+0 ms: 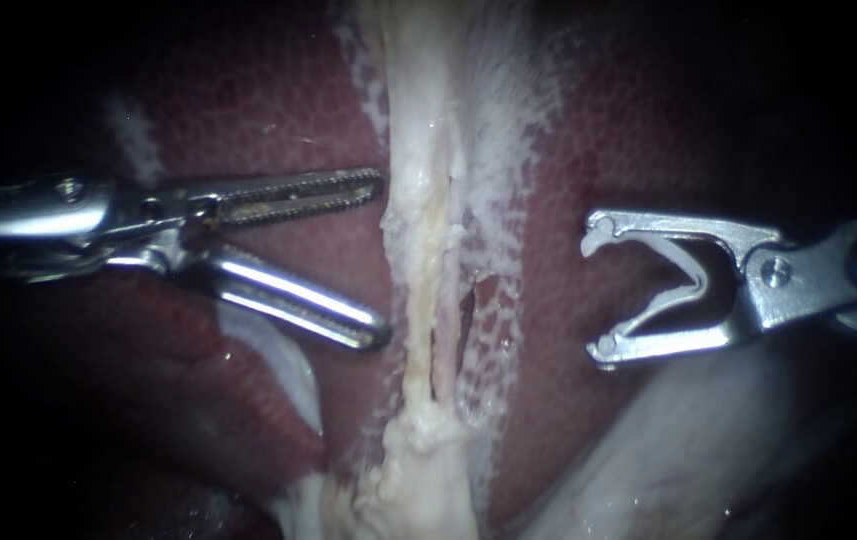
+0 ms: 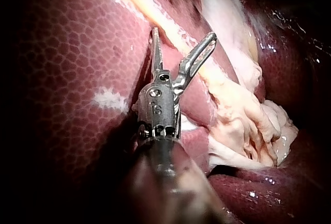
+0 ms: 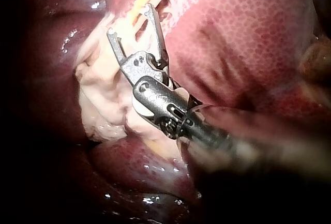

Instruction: Grabbing gallbladder

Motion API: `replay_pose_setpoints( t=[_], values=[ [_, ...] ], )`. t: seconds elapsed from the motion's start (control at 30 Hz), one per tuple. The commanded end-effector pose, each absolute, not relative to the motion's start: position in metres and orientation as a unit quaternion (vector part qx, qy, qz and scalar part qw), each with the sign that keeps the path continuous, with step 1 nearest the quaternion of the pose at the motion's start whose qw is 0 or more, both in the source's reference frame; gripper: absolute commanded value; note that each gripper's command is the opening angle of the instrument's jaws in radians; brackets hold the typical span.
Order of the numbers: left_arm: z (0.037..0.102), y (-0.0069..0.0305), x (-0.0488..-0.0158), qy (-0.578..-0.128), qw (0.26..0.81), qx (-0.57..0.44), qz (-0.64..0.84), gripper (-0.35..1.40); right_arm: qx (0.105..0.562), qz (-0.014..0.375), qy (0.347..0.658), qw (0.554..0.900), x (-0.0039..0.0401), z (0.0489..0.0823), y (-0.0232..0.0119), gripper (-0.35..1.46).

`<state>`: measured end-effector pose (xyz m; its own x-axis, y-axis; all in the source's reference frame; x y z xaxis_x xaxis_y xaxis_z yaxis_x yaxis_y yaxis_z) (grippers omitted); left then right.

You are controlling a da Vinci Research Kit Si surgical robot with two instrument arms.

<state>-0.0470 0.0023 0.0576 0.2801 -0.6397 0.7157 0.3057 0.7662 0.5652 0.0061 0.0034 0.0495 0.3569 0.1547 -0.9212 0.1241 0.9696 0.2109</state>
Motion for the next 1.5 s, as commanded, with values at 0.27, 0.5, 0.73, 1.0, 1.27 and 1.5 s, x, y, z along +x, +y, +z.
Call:
replay_pose_setpoints(
  t=[0.27,0.5,0.73,1.0,1.27,1.5],
  values=[
    [0.0577,0.0023,-0.0471,-0.500,0.781,0.167,-0.335,0.46,0.123,0.010,0.567,0.815,0.0062,0.0496,0.0034,0.60],
    [0.0586,0.0027,-0.0470,-0.486,0.780,0.172,-0.354,0.11,0.123,0.010,0.567,0.815,0.0062,0.0496,0.0035,0.60],
    [0.0597,0.0032,-0.0460,-0.467,0.778,0.178,-0.381,-0.29,0.123,0.010,0.567,0.815,0.0062,0.0496,0.0035,0.60],
    [0.0598,0.0031,-0.0456,-0.452,0.781,0.180,-0.391,-0.35,0.123,0.010,0.567,0.815,0.0062,0.0496,0.0035,0.60],
    [0.0593,0.0028,-0.0457,-0.450,0.780,0.179,-0.395,-0.35,0.123,0.010,0.567,0.815,0.0062,0.0496,0.0035,0.60],
    [0.0593,0.0027,-0.0456,-0.450,0.780,0.179,-0.396,-0.35,0.123,0.010,0.567,0.815,0.0062,0.0496,0.0035,0.60]
  ],
)
